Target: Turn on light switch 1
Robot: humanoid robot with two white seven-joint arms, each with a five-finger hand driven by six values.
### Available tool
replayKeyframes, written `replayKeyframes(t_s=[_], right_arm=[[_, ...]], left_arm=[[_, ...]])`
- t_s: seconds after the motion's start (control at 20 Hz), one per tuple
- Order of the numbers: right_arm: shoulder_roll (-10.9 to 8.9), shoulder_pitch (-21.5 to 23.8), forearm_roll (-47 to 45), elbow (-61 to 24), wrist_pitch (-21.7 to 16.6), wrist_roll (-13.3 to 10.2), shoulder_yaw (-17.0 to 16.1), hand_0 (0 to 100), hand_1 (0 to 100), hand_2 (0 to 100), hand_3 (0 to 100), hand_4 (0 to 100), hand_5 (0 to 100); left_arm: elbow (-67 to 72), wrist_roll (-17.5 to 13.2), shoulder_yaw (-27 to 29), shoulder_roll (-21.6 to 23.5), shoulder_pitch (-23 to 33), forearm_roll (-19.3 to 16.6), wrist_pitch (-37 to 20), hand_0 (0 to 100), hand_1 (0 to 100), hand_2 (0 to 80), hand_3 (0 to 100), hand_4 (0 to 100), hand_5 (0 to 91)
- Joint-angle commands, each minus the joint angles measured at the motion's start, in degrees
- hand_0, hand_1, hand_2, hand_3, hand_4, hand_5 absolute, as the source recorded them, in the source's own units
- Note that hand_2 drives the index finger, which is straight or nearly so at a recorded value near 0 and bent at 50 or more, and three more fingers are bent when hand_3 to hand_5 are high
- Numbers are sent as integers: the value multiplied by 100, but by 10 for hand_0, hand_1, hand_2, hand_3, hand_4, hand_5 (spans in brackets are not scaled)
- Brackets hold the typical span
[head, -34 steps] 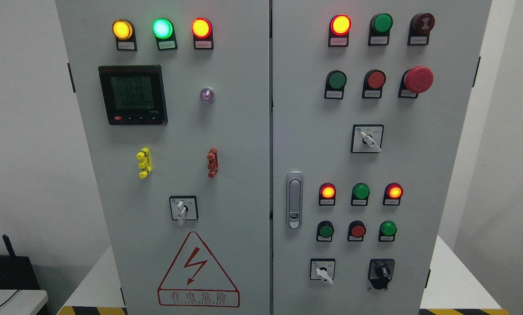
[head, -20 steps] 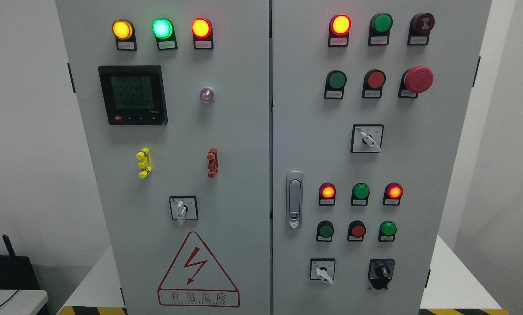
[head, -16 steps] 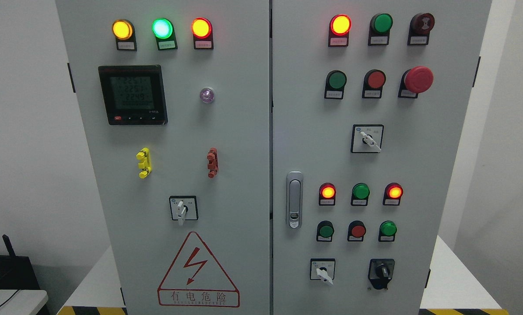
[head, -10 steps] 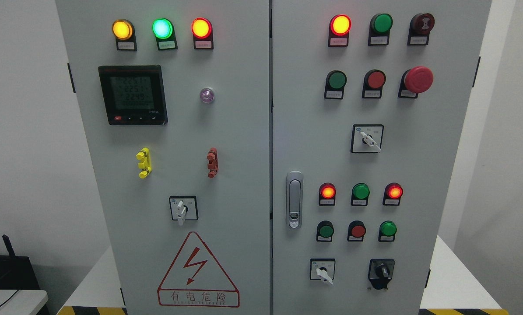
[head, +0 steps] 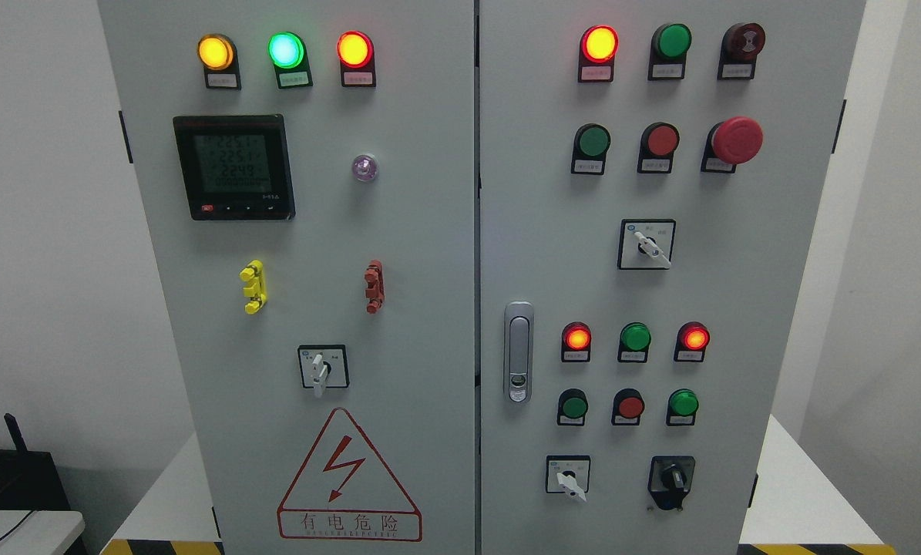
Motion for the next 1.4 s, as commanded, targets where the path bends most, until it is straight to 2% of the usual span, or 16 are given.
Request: replayKeyframes(t_s=[0.0, 0.05, 0.2, 0.3, 0.45, 0.6, 0.75, 0.9, 1.0, 1.2, 1.35], right_arm=[[-2, 0, -141, 0, 0, 0, 97, 120, 389, 0, 0, 0, 0], [-2, 0, -141, 0, 0, 0, 97, 120, 389, 0, 0, 0, 0], [7, 0, -141, 0, 0, 0, 97, 120, 389, 0, 0, 0, 0], [7, 0, -141, 0, 0, 0, 97, 120, 389, 0, 0, 0, 0], [-2, 0, -141, 0, 0, 0, 97, 120, 389, 0, 0, 0, 0], [-2, 0, -141, 0, 0, 0, 97, 120, 389, 0, 0, 0, 0], [-2, 0, -141, 0, 0, 0, 97, 120, 389, 0, 0, 0, 0], [-2, 0, -141, 0, 0, 0, 97, 120, 389, 0, 0, 0, 0], [-2, 0, -141, 0, 0, 0, 97, 120, 389, 0, 0, 0, 0], [-2, 0, -141, 0, 0, 0, 97, 120, 389, 0, 0, 0, 0], [-2, 0, -141, 0, 0, 0, 97, 120, 389, 0, 0, 0, 0]], left_arm=[[-1426, -10, 1207, 237, 345, -107, -116, 310, 88, 0, 64, 79, 0], [-1707, -18, 1330, 228, 424, -116, -134, 312, 103, 0, 82, 99, 0], [-2155, -36, 1787, 246, 512, -99, -389, 332, 142, 8, 220, 281, 0], [-2428, -62, 1937, 272, 530, -99, -679, 348, 157, 150, 310, 364, 0], [-2955, -97, 2104, 465, 539, -81, -705, 360, 157, 168, 315, 366, 0], [-3623, -229, 2376, 465, 583, -81, -705, 365, 157, 168, 314, 364, 0], [-4476, -238, 2737, 430, 600, -81, -732, 368, 156, 167, 321, 364, 0], [-5442, -256, 3044, 439, 618, -72, -740, 373, 155, 192, 367, 400, 0], [-6093, -282, 3123, 465, 609, -72, -732, 377, 156, 234, 410, 440, 37], [-7200, -836, 3308, 501, 539, -46, -723, 386, 156, 255, 442, 472, 88], [-7886, -1099, 3317, 509, 468, 165, -723, 406, 138, 272, 474, 531, 172]])
